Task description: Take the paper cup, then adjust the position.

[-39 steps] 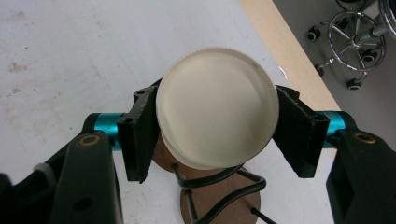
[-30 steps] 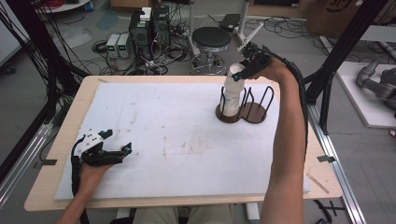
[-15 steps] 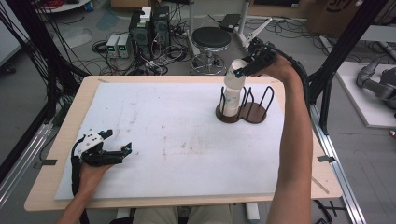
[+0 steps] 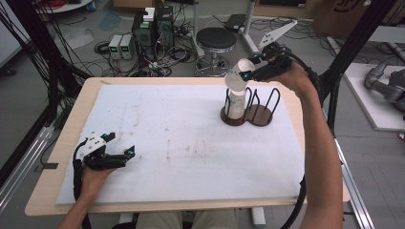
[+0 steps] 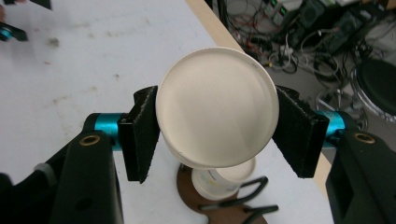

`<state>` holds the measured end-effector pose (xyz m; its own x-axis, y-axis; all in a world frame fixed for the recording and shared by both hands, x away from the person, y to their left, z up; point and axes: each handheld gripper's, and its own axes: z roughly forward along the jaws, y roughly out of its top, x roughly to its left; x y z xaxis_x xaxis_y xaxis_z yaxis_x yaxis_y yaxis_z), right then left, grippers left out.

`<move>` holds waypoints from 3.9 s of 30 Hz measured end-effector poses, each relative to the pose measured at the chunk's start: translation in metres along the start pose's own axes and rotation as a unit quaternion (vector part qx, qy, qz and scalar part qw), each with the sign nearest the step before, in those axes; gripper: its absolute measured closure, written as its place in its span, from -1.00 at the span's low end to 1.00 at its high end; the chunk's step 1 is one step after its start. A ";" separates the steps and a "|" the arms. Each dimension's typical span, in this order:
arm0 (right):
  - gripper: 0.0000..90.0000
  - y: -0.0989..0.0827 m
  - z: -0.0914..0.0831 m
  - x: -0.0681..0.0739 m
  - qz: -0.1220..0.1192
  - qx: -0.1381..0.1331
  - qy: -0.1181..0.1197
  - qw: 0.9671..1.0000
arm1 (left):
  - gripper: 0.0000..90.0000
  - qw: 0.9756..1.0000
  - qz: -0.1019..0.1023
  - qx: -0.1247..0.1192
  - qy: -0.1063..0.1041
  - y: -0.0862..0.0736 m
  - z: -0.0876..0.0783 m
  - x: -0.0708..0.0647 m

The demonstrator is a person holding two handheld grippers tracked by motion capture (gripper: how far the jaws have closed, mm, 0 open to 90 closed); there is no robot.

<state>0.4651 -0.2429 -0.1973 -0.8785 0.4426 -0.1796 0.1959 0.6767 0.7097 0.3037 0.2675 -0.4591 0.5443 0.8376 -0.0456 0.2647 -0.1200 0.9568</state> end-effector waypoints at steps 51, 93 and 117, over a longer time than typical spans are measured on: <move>-0.18 -0.047 0.014 0.120 0.019 -0.191 0.067 0.979 | -0.92 1.000 0.004 -0.010 -0.009 -0.001 -0.002 0.000; -0.18 -0.074 0.068 0.150 0.031 -0.245 0.117 0.962 | -0.92 1.000 0.003 -0.010 -0.010 -0.001 -0.001 0.000; -0.17 -0.074 0.070 0.148 0.026 -0.248 0.128 0.960 | -0.92 0.986 0.001 -0.041 -0.160 0.042 -0.009 0.012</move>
<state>0.3516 -0.1862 -0.3238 -0.9640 0.2658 -0.0072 0.0663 0.2664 0.9616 0.3146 0.2774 -0.4174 0.7711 0.6254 -0.1196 0.2055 -0.0668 0.9764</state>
